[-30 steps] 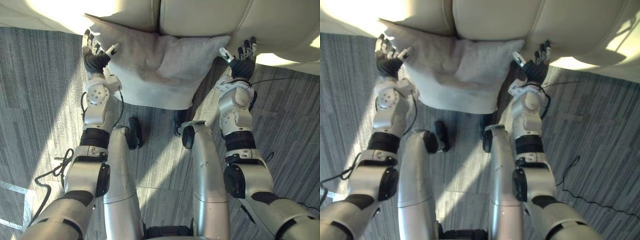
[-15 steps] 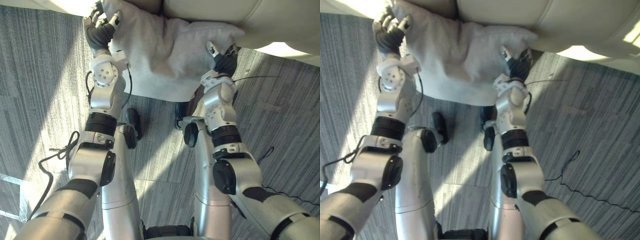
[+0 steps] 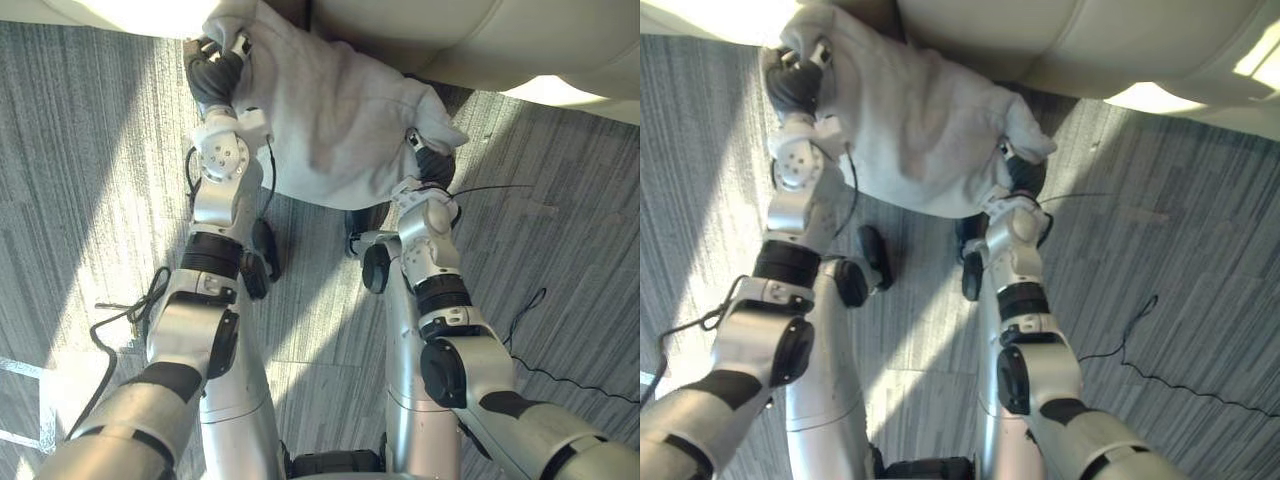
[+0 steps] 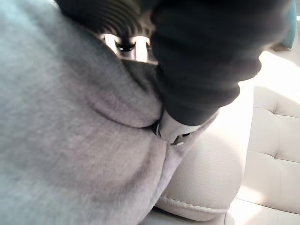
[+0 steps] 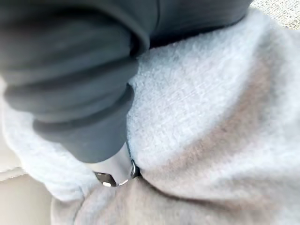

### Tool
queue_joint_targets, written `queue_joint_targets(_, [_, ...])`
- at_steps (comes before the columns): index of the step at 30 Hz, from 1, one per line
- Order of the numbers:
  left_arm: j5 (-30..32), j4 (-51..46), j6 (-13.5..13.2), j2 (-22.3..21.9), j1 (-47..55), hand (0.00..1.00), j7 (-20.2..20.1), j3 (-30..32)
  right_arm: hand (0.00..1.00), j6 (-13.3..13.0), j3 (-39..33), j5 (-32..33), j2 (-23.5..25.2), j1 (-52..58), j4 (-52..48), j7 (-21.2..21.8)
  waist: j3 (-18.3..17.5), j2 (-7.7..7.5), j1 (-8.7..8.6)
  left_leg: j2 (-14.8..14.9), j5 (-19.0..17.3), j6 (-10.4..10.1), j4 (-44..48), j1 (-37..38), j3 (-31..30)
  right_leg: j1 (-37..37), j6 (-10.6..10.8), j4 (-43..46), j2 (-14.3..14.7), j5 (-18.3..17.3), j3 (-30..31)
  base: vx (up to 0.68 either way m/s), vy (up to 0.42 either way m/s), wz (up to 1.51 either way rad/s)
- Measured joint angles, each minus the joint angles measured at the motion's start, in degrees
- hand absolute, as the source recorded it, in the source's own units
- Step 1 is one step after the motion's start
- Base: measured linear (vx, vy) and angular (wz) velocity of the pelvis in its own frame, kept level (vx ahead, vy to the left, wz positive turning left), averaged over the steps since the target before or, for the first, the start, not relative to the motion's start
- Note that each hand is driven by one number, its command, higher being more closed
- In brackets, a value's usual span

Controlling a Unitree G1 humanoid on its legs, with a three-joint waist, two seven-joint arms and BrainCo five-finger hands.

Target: Pick up cushions and gather them together orderly.

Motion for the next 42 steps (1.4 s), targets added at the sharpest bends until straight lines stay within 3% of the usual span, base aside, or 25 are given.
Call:
queue_joint_targets(4, [-0.07, -3.58, -1.01, -2.17, 2.57, 1.0, 0.01, -0.01, 1.0, 0.09, 1.31, -0.01, 0.02, 1.51, -4.31, -1.79, 0.0, -0.05, 0.2, 0.0, 0.01, 0.02, -0.5, 0.91, -0.03, 0.98, -0.13, -0.59, -0.02, 0.11, -0.17, 0.0, 0.005, -0.01])
queue_joint_targets(8, [-0.16, -7.5, -1.12, -5.18, 7.93, 1.0, 0.14, -0.34, 1.0, 0.31, 4.48, -0.06, 0.3, 6.27, -9.12, -4.19, -0.03, -0.05, 0.1, 0.17, 0.64, 0.04, -5.12, 7.74, 0.09, 8.23, -0.72, -5.65, 0.1, 1.07, -1.02, 0.0, 0.014, -0.04])
queue_joint_targets(13, [-0.34, -15.96, -2.96, -9.5, 20.34, 1.0, 0.35, -4.8, 1.0, -0.67, 8.82, -2.57, 0.39, 19.98, -23.28, -5.6, -0.61, -0.25, 0.32, 0.08, 2.2, -0.24, -17.43, 28.13, 1.42, 28.64, -0.97, -18.01, 0.85, 3.12, -1.4, 0.02, -0.003, -0.01])
queue_joint_targets(15, [-0.46, -21.15, -4.94, -11.93, 25.69, 1.0, 0.28, -7.42, 1.0, -2.21, 10.11, -4.58, 0.01, 26.42, -29.7, -5.61, -3.69, -0.4, 0.33, -0.35, 3.02, -0.18, -23.36, 36.61, 2.21, 37.03, -0.2, -23.94, 0.92, 3.81, -1.43, 0.07, 0.01, -0.01])
queue_joint_targets(18, [-1.27, -24.73, -6.78, -13.24, 29.92, 1.0, 0.12, -9.67, 1.0, -3.24, 12.18, -5.31, -0.3, 32.73, -34.71, -5.46, -7.32, -0.93, 0.42, -0.58, 3.45, 0.0, -28.37, 44.4, 3.31, 44.7, 0.57, -29.23, 1.09, 4.1, -1.34, 0.13, 0.029, -0.04])
queue_joint_targets(20, [-1.88, -26.89, -7.78, -13.62, 32.93, 1.0, -0.19, -10.31, 1.0, -3.58, 13.76, -6.75, -0.27, 36.29, -37.03, -4.95, -7.49, -1.06, 0.67, -0.42, 3.01, 0.22, -30.19, 50.14, 4.03, 50.17, 0.62, -30.83, 1.3, 4.27, -1.14, 0.16, 0.059, -0.15])
queue_joint_targets(22, [-2.14, -30.17, -8.22, -13.77, 36.43, 1.0, -0.29, -10.53, 1.0, -3.65, 15.8, -6.81, -0.78, 39.05, -39.47, -4.42, -8.36, -0.99, 0.99, 0.07, 2.46, 0.41, -30.44, 53.64, 5.07, 52.27, 2.13, -29.94, 0.98, 5.84, -1.99, 0.12, 0.073, -0.35])
queue_joint_targets(24, [-3.42, -31.96, -8.64, -13.95, 40.37, 1.0, -0.66, -11.12, 1.0, -3.62, 17.5, -8.77, -0.93, 42.36, -40.18, -3.7, -9.18, -0.96, 2.36, 1.23, 0.88, 0.51, -31.73, 59.75, 7.49, 56.43, 2.69, -30.29, 0.91, 6.19, -3.04, 0.07, 0.061, -0.49])
queue_joint_targets(26, [-3.97, -32.61, -8.64, -13.94, 43.13, 1.0, -0.93, -11.37, 1.0, -3.37, 18.41, -9.08, -0.85, 44.36, -40.14, -3.15, -10.73, -0.83, 2.68, 1.98, 0.1, 0.66, -33.3, 62.65, 8.87, 58.58, 2.74, -32.53, 0.77, 6.08, -4.69, 0.05, 0.032, -0.51])
queue_joint_targets(27, [-3.98, -32.66, -8.85, -13.63, 46.16, 1.0, -1.22, -11.45, 1.0, -2.91, 19.0, -9.09, -0.7, 46.28, -39.65, -2.11, -12.63, -1.08, 3.37, 2.3, -0.33, 1.12, -36.89, 66.57, 11.16, 61.2, 3.41, -36.29, -0.6, 5.06, -7.94, 0.07, 0.024, -0.67])
queue_joint_targets(30, [-3.99, -32.38, -9.01, -10.85, 49.94, 1.0, -1.67, -13.52, 1.0, -2.86, 20.42, -9.18, -2.49, 48.09, -37.21, -0.17, -15.06, -0.89, 2.82, 1.4, -0.08, 1.18, -42.56, 71.77, 12.55, 64.39, 1.7, -43.58, -1.86, 7.4, -9.88, 0.12, 0.036, -0.57])
queue_joint_targets(31, [-4.06, -31.23, -8.8, -8.76, 51.29, 1.0, -2.84, -15.32, 1.0, -2.59, 20.31, -9.32, -5.1, 48.13, -33.66, 0.71, -15.85, -0.49, 2.51, 0.91, 1.18, 0.29, -46.87, 75.08, 12.06, 67.4, -0.11, -49.19, -0.93, 10.96, -10.72, 0.14, 0.039, -0.34])
queue_joint_targets(33, [-4.14, -29.73, -8.12, -7.65, 51.27, 1.0, -4.01, -16.99, 1.0, -1.93, 19.81, -9.65, -7.27, 48.17, -31.41, 1.64, -16.4, -0.38, 2.12, -0.27, 3.83, -1.63, -51.61, 77.24, 10.68, 69.22, -2.52, -51.2, -0.3, 12.55, -10.89, 0.25, -0.023, -0.18])
queue_joint_targets(36, [-4.77, -25.87, -6.49, -7.66, 51.71, 1.0, -5.96, -19.2, 1.0, -0.87, 17.24, -10.62, -8.48, 49.62, -29.87, 2.69, -17.05, 0.59, -0.16, -1.61, 7.43, -3.17, -60.44, 82.47, 8.36, 69.42, -3.73, -48.48, 0.15, 10.14, -8.2, 0.27, -0.05, 0.07])
queue_joint_targets(38, [-5.3, -24.57, -5.38, -7.63, 52.98, 1.0, -7.23, -20.37, 1.0, -0.9, 16.21, -10.65, -9.49, 52.12, -30.04, 3.14, -17.9, 1.31, -0.67, -1.1, 7.44, -3.26, -59.78, 82.9, 6.58, 70.97, -3.28, -48.02, 0.45, 7.47, -8.79, 0.25, -0.076, 0.26])
queue_joint_targets(40, [-5.36, -23.59, -4.45, -8.11, 54.5, 1.0, -8.46, -21.51, 1.0, -0.86, 14.78, -10.61, -9.56, 54.8, -30.21, 3.45, -18.17, 1.86, -1.31, 0.12, 7.2, -3.66, -52.13, 81.05, 4.5, 74.69, -3.17, -49.89, 0.71, 5.87, -10.94, 0.24, -0.106, 0.54])
queue_joint_targets(41, [-5.71, -23.59, -3.78, -8.66, 55.94, 1.0, -8.9, -21.93, 1.0, -0.6, 14.7, -10.57, -9.45, 57.02, -31.7, 3.48, -18.35, 2.16, -1.29, 2.09, 8.03, -4.13, -42.9, 77.87, 4.53, 77.88, -3.44, -51.6, 1.41, 5.79, -12.45, 0.2, -0.077, 0.49])
queue_joint_targets(42, [-5.8, -23.77, -3.54, -9.38, 57.4, 1.0, -9.11, -21.78, 1.0, -0.23, 14.81, -10.56, -9.18, 59.72, -35.19, 3.51, -18.52, 2.4, -0.29, 4.75, 9.91, -2.89, -32.45, 74.25, 5.91, 81.26, -4.51, -52.51, 2.07, 5.16, -13.29, 0.18, -0.046, 0.34])
